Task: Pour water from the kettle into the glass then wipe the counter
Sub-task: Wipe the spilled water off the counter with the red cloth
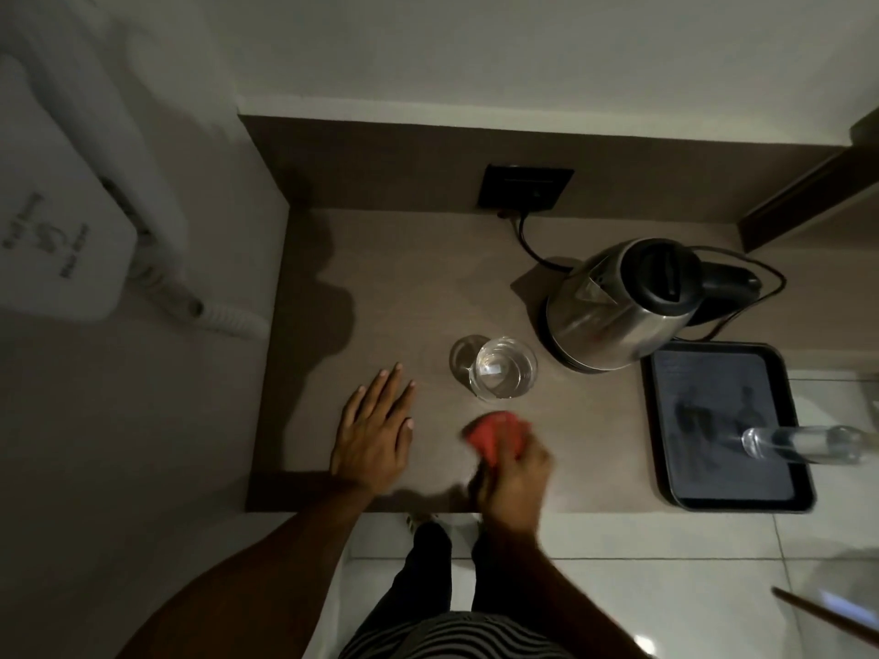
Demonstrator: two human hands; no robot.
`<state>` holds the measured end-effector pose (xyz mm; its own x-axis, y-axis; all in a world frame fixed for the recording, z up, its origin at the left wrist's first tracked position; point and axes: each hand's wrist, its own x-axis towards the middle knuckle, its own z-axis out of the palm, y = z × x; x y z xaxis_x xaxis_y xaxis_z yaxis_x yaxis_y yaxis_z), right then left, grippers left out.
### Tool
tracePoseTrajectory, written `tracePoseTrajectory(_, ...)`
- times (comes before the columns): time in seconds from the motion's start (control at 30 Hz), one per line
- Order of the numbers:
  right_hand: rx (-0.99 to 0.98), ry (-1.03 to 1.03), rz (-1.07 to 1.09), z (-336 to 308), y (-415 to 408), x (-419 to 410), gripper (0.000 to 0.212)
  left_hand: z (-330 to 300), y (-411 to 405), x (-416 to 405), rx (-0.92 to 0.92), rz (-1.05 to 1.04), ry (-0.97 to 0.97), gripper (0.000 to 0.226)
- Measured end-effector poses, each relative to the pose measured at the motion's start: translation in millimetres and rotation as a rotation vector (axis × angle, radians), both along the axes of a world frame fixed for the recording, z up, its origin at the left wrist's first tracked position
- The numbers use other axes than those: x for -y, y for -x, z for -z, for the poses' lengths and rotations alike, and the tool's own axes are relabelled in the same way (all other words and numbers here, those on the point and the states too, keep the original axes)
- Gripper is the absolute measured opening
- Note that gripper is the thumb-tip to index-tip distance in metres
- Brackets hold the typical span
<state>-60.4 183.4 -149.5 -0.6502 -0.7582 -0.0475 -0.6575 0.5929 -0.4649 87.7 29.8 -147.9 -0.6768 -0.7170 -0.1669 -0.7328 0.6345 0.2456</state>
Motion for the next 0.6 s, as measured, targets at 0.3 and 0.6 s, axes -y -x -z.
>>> tracePoseTrajectory(0.3,-0.223,-0.049,-0.397,-16.0,59.3,-13.3,0.048,-2.2,-1.6,0.2,-0.049,-0.003,-0.01,0.055)
tracePoseTrajectory(0.6,-0.056,-0.06,0.086,-25.6,42.6,-5.8,0.058,-1.4,0.5,0.9,-0.022,-0.002,0.0,0.056)
